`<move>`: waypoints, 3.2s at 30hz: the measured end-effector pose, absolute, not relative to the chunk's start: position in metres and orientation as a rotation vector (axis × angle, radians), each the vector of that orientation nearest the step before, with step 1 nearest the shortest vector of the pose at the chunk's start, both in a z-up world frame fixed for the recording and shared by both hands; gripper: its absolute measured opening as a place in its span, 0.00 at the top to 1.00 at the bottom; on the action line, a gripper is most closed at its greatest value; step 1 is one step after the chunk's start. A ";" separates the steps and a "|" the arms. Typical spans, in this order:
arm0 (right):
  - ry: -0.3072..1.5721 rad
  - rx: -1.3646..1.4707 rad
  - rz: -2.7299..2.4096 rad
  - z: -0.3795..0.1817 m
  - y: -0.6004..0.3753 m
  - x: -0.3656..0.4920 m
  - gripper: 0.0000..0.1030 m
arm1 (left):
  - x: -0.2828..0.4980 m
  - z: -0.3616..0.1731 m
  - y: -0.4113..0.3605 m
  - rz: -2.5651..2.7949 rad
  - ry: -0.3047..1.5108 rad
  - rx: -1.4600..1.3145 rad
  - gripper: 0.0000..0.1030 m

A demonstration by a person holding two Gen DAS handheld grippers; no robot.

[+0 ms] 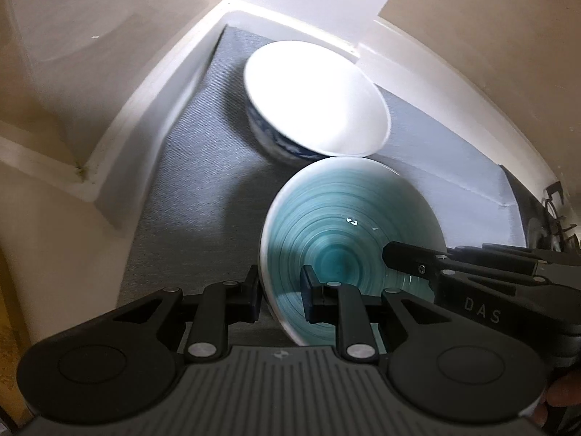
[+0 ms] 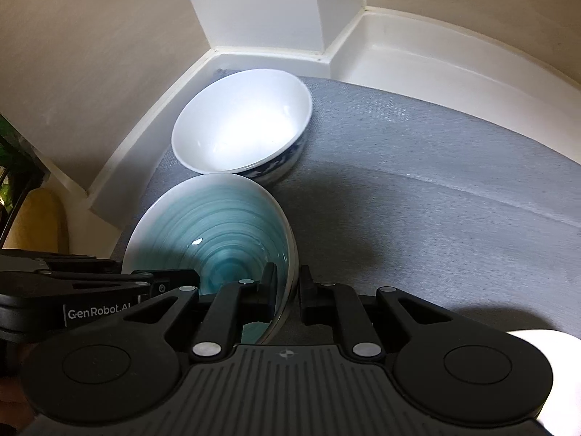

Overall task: Organize plates and bowls
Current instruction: 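Close both tools on the rim of the turquoise bowl, then lift and carry the turquoise bowl over the white 'Delicious' bowl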

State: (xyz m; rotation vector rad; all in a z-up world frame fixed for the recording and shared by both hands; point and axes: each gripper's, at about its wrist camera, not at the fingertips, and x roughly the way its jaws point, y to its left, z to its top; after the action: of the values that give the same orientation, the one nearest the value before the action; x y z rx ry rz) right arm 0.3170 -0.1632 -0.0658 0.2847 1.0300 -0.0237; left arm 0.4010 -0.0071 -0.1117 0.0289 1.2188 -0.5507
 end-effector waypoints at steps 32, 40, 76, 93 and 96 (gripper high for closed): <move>0.903 0.254 -0.002 -0.002 -0.138 0.254 0.87 | 0.346 -0.037 0.028 -0.560 1.050 -0.004 0.76; 0.907 0.247 0.027 -0.001 -0.124 0.242 0.87 | 0.330 -0.031 0.049 -0.539 1.050 -0.008 0.76; 0.979 0.218 0.075 -0.041 -0.095 0.223 0.87 | 0.287 -0.061 0.080 -0.538 1.123 0.046 0.77; 1.004 0.182 0.120 -0.053 -0.090 0.236 0.85 | 0.304 -0.072 0.102 -0.559 1.212 -0.125 0.76; 1.011 0.157 0.116 -0.053 -0.086 0.237 0.84 | 0.307 -0.069 0.109 -0.567 1.213 -0.170 0.76</move>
State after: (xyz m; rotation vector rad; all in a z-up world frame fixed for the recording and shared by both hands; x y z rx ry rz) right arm 0.2366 -0.0860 -0.0530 0.1574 1.0105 0.1160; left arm 0.3066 0.1095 -0.0690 -0.1698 1.2130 -0.5667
